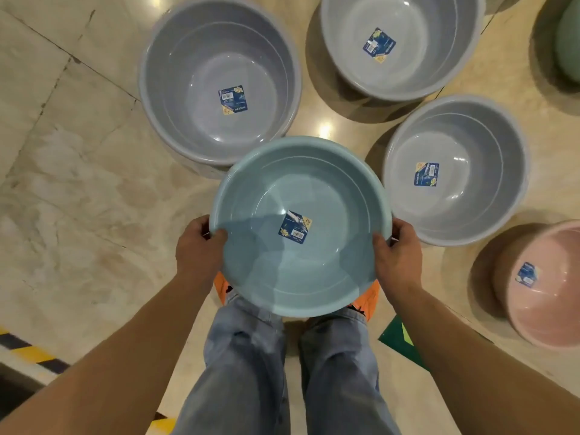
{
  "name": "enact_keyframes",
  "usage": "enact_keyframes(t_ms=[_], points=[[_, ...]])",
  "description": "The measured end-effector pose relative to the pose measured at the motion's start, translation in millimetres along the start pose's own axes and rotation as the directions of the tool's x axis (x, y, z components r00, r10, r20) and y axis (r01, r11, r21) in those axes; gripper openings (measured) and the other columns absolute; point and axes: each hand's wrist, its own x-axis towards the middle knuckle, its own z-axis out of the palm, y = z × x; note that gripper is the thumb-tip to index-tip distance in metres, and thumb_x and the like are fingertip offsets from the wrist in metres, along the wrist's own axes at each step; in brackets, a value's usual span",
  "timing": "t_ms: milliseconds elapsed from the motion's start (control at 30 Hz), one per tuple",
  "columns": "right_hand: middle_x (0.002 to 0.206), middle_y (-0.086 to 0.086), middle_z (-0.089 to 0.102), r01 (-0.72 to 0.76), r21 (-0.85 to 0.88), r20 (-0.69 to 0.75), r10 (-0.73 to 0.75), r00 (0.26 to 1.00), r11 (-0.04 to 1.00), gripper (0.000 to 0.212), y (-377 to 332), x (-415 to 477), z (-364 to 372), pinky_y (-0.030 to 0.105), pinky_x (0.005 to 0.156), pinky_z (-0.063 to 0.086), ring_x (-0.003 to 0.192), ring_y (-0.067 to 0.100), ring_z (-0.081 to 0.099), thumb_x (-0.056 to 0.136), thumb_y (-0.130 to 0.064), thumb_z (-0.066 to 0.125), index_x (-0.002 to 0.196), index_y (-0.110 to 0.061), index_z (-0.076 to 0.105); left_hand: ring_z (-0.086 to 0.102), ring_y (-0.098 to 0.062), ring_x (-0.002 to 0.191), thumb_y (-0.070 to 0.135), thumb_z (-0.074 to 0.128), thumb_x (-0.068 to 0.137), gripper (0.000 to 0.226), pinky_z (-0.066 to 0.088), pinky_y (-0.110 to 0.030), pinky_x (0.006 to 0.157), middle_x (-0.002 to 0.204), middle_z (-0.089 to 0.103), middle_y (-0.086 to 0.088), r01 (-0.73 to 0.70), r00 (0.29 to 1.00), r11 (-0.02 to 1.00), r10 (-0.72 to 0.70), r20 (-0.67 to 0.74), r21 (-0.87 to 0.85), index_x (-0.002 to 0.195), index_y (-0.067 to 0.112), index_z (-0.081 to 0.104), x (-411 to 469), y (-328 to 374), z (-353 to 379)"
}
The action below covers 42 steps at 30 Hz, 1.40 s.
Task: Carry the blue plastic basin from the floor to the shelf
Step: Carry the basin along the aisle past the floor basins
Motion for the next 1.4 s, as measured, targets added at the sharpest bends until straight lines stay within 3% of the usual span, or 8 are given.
enact_keyframes(t_ms=[200,267,433,567,767,933,1267,1400], points=[[0.092,-0.007,0.061,-0.034,-0.006,-0.017,0.034,0.999,0.999,0.032,23,18,27,0.034,0.074,0.054,0.077,0.006,0.056,0.099,-0.017,0.061,0.131,-0.018,0.059,0.068,-0.021,0.094,0.025,0.064,0.083,0.04,0.05,-0.03,0.069,0.103,0.074,0.004,-0.028,1.0,0.995,0.027,0.009,0.095,0.123,0.028,0.07,26,-11,11],[0.1,-0.005,0.061,-0.032,-0.01,-0.023,0.031,0.999,0.999,0.03,30,21,34,0.025,0.07,0.05,0.081,0.01,0.057,0.098,-0.014,0.061,0.128,-0.02,0.058,0.067,-0.02,0.094,0.021,0.064,0.085,0.039,0.049,-0.028,0.068,0.104,0.072,0.005,-0.02,1.0,0.995,0.02,-0.005,0.097,0.124,0.026,0.069,32,-18,16],[0.121,0.0,0.061,-0.038,-0.035,-0.015,0.038,0.999,0.999,0.036,49,30,45,0.031,0.078,0.053,0.101,0.019,0.06,0.096,-0.015,0.063,0.132,-0.018,0.058,0.065,-0.018,0.094,0.015,0.065,0.088,0.037,0.055,-0.033,0.078,0.105,0.067,0.007,-0.046,0.998,0.998,0.047,-0.03,0.032,0.125,0.021,0.065,38,-27,27],[0.113,-0.002,0.057,-0.077,-0.03,0.047,0.079,0.996,0.997,0.036,53,32,43,0.034,0.078,0.05,0.098,0.023,0.06,0.101,-0.017,0.059,0.135,-0.016,0.047,0.061,-0.005,0.083,0.013,0.063,0.091,0.033,0.048,-0.023,0.065,0.104,0.063,0.01,-0.045,0.999,0.999,0.045,-0.013,0.009,0.122,0.024,0.058,42,-28,32],[0.093,-0.011,0.055,-0.094,-0.051,0.086,0.099,0.991,0.994,0.03,37,17,18,0.029,0.063,0.048,0.089,0.022,0.062,0.098,-0.013,0.06,0.125,-0.013,0.047,0.067,-0.025,0.092,0.013,0.065,0.086,0.031,0.056,-0.038,0.075,0.103,0.068,0.004,0.032,0.999,0.999,-0.031,0.032,-0.022,0.115,0.025,0.058,25,-15,18],[0.099,-0.009,0.06,-0.069,-0.013,0.067,0.07,0.995,0.998,0.027,-2,-22,-25,0.023,0.06,0.046,0.083,0.004,0.06,0.096,-0.011,0.062,0.12,-0.016,0.049,0.068,-0.023,0.094,0.014,0.065,0.085,0.032,0.055,-0.038,0.074,0.107,0.07,0.002,0.021,0.999,0.999,-0.019,0.044,-0.04,0.116,0.023,0.061,-15,13,-18],[0.099,-0.006,0.059,0.027,0.071,0.037,-0.03,0.999,0.997,0.029,-151,-62,-54,0.022,0.058,0.045,0.084,0.007,0.059,0.096,-0.011,0.063,0.119,-0.018,0.046,0.069,-0.026,0.099,0.016,0.069,0.086,0.029,0.059,-0.045,0.084,0.106,0.071,0.003,-0.046,0.999,0.989,0.047,0.001,-0.139,0.113,0.024,0.063,-27,131,-122],[0.097,-0.008,0.06,0.056,0.104,0.026,-0.059,0.998,0.993,0.031,-202,-48,-32,0.028,0.064,0.047,0.083,0.007,0.06,0.093,-0.012,0.063,0.118,-0.021,0.048,0.068,-0.027,0.099,0.016,0.067,0.088,0.029,0.057,-0.039,0.076,0.11,0.069,0.0,-0.11,0.994,0.988,0.107,-0.031,-0.108,0.115,0.022,0.059,0,175,-152]])
